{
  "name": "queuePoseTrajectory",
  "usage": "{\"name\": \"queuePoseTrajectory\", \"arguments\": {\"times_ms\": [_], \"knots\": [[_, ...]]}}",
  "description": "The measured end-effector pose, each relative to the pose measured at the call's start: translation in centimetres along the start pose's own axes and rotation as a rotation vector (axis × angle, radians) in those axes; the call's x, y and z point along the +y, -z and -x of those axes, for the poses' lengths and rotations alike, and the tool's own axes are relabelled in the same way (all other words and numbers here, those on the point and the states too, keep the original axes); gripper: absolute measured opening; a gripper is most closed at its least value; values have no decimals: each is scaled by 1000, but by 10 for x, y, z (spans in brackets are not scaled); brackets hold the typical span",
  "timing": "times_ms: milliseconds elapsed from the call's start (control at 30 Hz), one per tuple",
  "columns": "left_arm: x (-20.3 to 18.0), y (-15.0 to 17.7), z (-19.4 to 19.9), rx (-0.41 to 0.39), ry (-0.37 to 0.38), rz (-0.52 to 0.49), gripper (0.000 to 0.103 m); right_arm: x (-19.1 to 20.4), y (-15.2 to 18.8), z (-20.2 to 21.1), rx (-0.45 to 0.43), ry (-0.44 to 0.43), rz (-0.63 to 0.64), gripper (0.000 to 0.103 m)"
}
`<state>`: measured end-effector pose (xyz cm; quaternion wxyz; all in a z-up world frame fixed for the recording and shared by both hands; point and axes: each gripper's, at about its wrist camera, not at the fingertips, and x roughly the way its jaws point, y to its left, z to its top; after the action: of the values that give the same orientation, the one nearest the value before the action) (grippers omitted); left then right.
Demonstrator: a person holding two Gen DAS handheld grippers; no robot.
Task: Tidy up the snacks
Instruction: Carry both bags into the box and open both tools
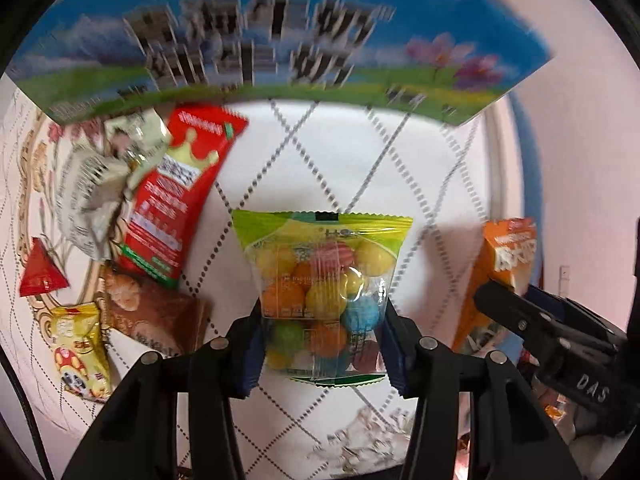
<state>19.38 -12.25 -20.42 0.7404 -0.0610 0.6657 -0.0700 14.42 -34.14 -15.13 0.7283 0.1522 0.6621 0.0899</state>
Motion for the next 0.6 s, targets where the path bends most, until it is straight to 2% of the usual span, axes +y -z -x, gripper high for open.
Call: {"name": "queuePoseTrajectory", "arguments": {"times_ms": [167,300,433,500,600], "knots": [[4,-9,60,-89,86,22,46,21,-17,50,-77,-111,0,61],[4,-42,115,-177,118,18,46,50,-51,103,-169,-173,38,61],[13,-79,147,-238,95,32,46,79,-97,130,-250,-139,69,61],[20,-119,153,-245,73,38,46,91,-119,129,-261,-112,82,61],[32,-149,142,-229,38,49,46,108,-152,117,-253,-63,91,61]]}}
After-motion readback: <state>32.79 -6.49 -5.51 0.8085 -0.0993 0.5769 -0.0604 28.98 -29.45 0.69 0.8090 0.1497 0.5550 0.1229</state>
